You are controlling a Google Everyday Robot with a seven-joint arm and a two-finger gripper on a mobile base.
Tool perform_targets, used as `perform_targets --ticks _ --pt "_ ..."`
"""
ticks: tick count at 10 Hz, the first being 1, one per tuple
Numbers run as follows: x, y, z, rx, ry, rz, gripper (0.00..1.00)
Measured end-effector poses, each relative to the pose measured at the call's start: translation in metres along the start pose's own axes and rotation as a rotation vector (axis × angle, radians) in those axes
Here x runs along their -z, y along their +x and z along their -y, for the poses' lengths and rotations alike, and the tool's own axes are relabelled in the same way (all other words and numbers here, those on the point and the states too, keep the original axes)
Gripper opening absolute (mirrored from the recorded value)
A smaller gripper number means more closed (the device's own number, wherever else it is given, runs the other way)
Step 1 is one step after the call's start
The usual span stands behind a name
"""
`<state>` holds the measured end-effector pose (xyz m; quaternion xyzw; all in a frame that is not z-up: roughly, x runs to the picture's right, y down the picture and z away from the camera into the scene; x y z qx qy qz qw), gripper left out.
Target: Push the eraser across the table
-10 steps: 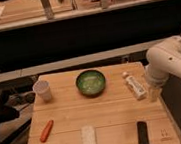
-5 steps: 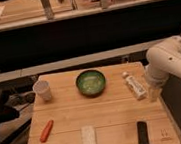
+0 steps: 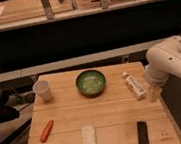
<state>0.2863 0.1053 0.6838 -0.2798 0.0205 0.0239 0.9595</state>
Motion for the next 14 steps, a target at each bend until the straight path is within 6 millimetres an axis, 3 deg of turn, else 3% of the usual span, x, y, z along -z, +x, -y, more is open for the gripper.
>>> perform_targets --ticks 5,8,11,14 --pt "-0.001 0.000 -0.002 0.001 -0.001 -0.001 0.80" --pt "-0.008 0.001 -0.032 0.001 -0.013 0.000 0.80" --pt "-0.013 -0.004 -0.038 0.010 -0.019 0.003 0.80" --pt "-0.018 -0.006 -0.062 0.013 -0.027 0.008 0.80"
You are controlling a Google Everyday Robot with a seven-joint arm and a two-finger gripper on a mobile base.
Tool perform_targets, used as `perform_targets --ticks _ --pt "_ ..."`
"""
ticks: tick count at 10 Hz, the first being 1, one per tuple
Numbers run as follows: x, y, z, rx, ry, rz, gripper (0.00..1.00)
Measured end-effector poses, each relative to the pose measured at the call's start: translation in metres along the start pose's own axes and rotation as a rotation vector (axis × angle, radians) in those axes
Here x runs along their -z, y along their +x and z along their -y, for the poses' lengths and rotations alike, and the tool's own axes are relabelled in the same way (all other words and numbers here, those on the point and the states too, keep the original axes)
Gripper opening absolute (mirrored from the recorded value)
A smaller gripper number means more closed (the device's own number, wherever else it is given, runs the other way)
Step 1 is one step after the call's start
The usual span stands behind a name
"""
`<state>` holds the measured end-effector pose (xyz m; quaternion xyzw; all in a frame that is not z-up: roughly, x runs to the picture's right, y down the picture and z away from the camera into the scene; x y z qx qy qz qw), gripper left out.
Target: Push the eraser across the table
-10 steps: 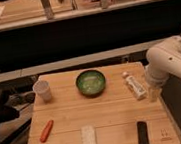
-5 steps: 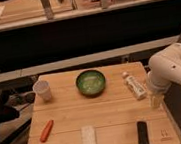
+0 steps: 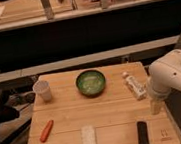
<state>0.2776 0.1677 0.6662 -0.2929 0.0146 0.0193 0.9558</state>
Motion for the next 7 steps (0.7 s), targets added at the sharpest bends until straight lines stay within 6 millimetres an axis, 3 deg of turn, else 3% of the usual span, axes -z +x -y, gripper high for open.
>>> perform_targets --ticks 7 --pt "-0.009 0.000 -0.022 0.005 -0.014 0.013 0.80"
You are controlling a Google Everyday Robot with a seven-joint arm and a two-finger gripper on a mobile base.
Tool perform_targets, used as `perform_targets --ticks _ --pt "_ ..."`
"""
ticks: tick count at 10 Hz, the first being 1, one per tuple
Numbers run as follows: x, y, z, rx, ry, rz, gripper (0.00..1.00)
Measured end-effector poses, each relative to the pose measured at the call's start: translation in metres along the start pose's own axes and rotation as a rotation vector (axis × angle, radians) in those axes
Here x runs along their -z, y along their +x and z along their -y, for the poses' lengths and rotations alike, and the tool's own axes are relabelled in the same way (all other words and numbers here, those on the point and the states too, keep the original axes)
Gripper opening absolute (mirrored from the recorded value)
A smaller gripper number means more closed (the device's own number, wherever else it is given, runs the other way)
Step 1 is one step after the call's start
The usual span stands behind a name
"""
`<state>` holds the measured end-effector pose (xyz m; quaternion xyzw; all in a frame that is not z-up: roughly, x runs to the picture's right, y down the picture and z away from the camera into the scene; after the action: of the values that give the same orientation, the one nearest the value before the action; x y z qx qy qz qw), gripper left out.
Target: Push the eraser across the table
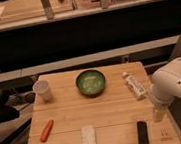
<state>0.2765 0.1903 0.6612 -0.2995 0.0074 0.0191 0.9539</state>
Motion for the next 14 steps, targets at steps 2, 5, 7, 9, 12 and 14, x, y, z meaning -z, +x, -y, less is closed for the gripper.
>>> perform_targets --ticks 2,5,7,9,12,14 --pt "-0.002 -0.001 -0.002 0.003 -0.006 0.002 0.80" --pt "-0.004 -0.002 -0.007 -0.007 -0.014 0.006 0.80" --pt "-0.005 -0.002 -0.010 -0.007 -0.019 0.007 0.80" --pt "-0.006 -0.002 -0.013 -0.012 -0.024 0.007 0.80" --pt "-0.008 -0.002 -0.018 -0.015 -0.031 0.008 0.80" --pt "-0.010 -0.002 -0.020 -0.022 -0.035 0.004 0.78"
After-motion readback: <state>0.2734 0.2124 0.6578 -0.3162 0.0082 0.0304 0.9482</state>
